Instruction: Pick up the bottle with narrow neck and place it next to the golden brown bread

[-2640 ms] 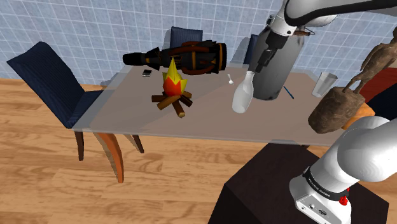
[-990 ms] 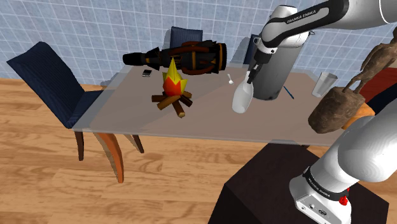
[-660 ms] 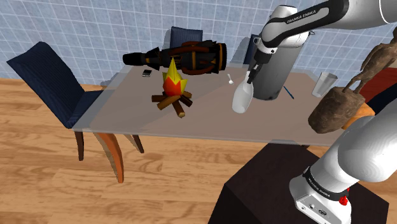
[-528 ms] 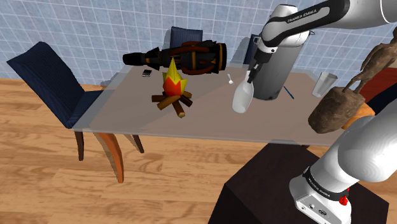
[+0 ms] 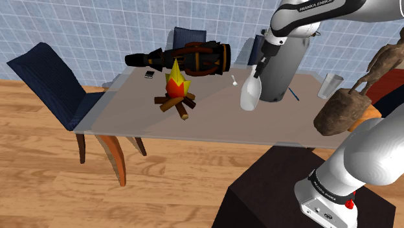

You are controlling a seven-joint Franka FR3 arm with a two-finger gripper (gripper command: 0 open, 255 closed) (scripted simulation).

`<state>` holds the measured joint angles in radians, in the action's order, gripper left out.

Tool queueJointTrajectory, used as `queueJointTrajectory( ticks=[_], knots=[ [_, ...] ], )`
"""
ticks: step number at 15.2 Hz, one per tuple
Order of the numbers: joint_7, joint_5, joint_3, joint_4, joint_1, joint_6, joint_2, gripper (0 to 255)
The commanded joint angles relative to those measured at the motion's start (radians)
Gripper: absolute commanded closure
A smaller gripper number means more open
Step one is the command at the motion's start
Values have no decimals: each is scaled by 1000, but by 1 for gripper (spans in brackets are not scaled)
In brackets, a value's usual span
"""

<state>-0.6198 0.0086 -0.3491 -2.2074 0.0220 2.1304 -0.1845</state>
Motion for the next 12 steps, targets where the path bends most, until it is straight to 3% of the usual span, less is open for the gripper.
queueJointTrajectory(
  ticks=[1, 12],
  knots=[
    [4, -4, 2, 19, 0, -28, -9, 255],
    [19, -13, 11, 141, 1, -176, -37, 255]
  ],
)
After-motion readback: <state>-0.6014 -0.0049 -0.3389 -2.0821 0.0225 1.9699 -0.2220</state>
